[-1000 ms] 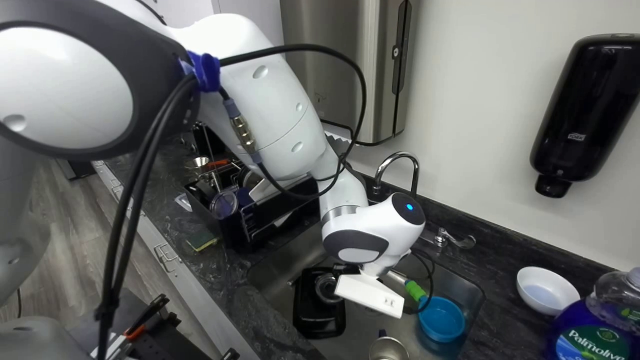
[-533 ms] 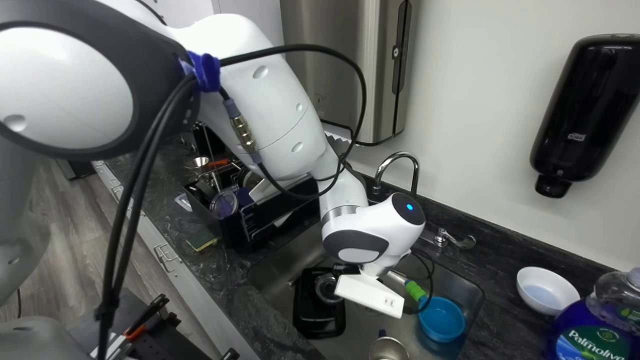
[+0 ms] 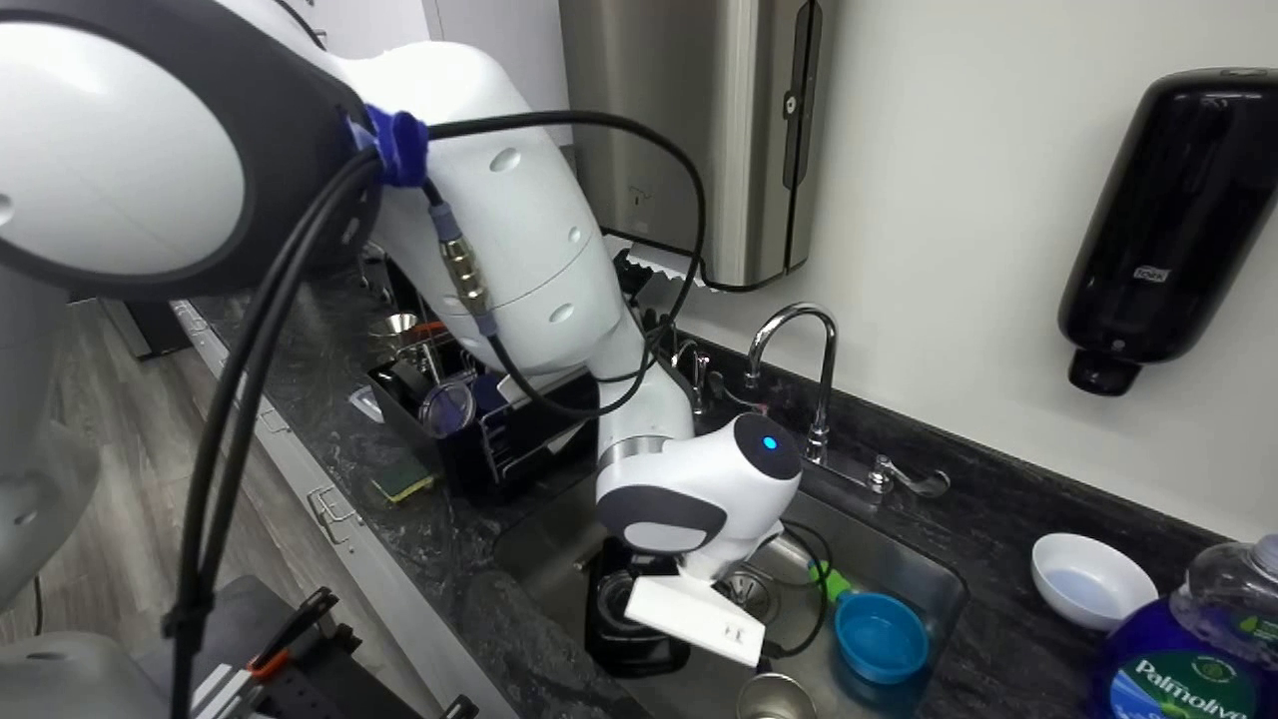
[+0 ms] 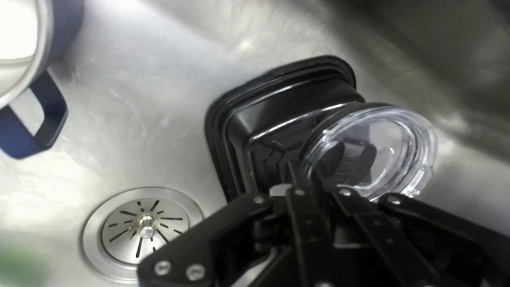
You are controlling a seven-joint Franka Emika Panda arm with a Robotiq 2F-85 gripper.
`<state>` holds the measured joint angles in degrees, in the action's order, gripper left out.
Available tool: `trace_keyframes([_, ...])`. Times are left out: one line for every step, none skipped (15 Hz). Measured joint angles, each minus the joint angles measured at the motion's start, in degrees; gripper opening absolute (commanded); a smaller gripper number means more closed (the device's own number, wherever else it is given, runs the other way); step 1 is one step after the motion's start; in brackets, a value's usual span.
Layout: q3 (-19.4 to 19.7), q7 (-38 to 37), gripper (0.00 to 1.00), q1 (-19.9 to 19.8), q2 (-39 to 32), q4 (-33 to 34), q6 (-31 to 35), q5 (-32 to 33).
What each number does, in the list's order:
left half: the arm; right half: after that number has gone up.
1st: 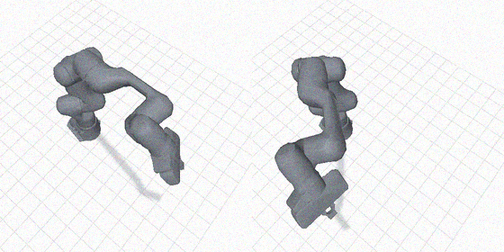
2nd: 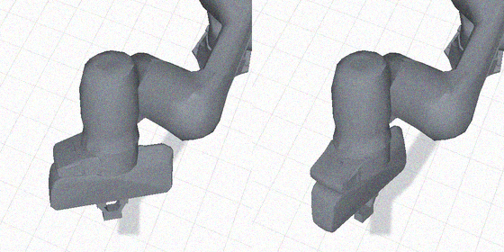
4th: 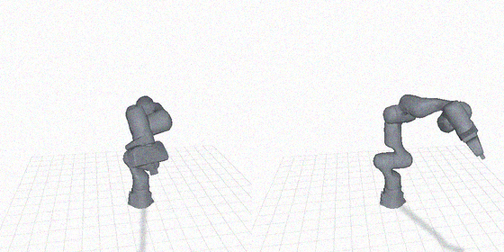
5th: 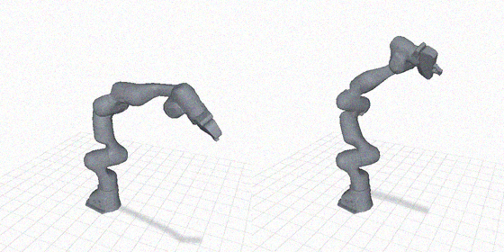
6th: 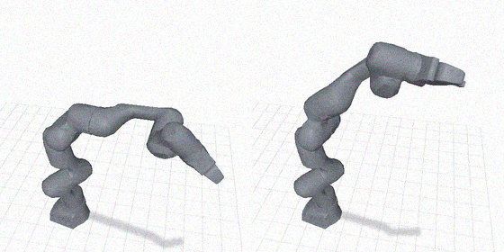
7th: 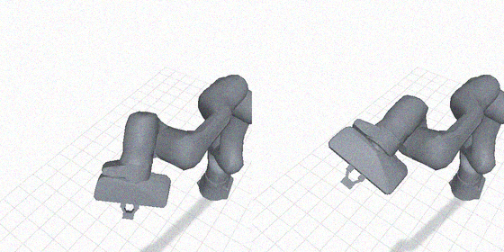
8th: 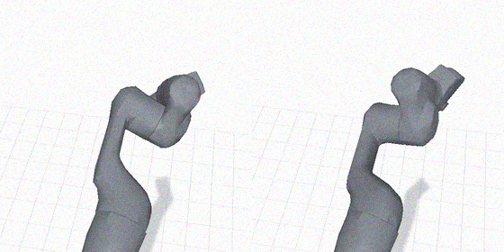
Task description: Move the thermo cup to the left then to the right and remove the lid
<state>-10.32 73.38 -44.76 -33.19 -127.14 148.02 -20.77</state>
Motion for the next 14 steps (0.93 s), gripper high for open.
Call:
trace_keyframes([-0.07,0.78,0.02,0.0,0.71,-2.02,2.0,-0.99])
trace_keyframes([-0.33,1.64,0.02,-0.01,1.53,-3.99,4.13,-2.36])
trace_keyframes([-0.83,2.53,0.02,-0.06,2.29,-5.79,6.42,-4.01])
trace_keyframes([-1.73,3.41,0.02,-0.2,3.1,-7.45,8.81,-6.1])
trace_keyframes([-2.92,4.23,0.02,-0.45,3.82,-8.78,11.15,-8.33])
trace_keyframes([-4.44,5.0,0.02,-0.89,4.55,-9.87,13.37,-10.65])
trace_keyframes([-5.96,5.61,0.02,-1.33,5.13,-10.64,15.24,-12.53])
trace_keyframes([-7.42,5.89,0.02,-1.69,5.75,-11.26,16.79,-14.08])
trace_keyframes([-8.68,5.95,0.02,-1.91,6.18,-11.64,18.06,-15.33])
trace_keyframes([-9.71,5.95,0.02,-2.07,6.39,-11.78,19.01,-16.2])
trace_keyframes([-10.51,5.95,0.02,-2.16,6.46,-11.78,19.6,-16.85])
trace_keyframes([-11.07,5.95,0.02,-2.19,6.47,-11.75,20.01,-17.19])
trace_keyframes([-11.42,5.95,0.02,-2.2,6.46,-11.71,20.16,-17.26])
trace_keyframes([-11.68,5.94,0.02,-2.2,6.45,-11.65,20.18,-17.26])
